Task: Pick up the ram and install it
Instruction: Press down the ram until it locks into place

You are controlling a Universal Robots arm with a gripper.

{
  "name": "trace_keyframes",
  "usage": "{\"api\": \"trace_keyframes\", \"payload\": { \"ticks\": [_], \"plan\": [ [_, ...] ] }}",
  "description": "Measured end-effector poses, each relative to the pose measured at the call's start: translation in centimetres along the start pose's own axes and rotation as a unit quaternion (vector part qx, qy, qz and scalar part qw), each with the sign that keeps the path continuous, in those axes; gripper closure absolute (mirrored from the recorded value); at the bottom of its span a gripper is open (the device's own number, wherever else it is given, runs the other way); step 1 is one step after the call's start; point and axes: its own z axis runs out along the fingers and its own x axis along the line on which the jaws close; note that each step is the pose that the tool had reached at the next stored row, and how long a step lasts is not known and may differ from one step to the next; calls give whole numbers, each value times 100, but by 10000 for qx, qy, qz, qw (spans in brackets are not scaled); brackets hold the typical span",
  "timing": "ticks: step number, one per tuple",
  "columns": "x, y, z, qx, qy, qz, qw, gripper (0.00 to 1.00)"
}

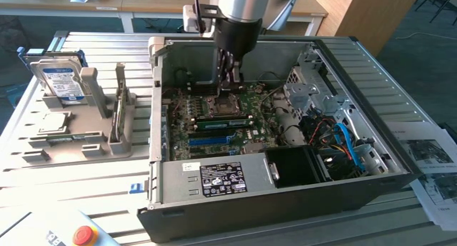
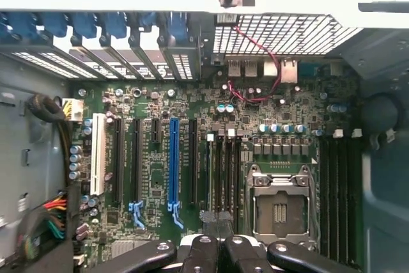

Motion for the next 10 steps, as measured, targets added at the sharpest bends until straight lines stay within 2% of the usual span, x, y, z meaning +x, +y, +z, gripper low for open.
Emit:
{"api": "trace_keyframes", "payload": {
  "ticks": [5, 10],
  "plan": [
    [1, 7, -119, 0, 0, 0, 10000, 90],
    [1, 8, -131, 1, 0, 0, 10000, 90]
  ]
}}
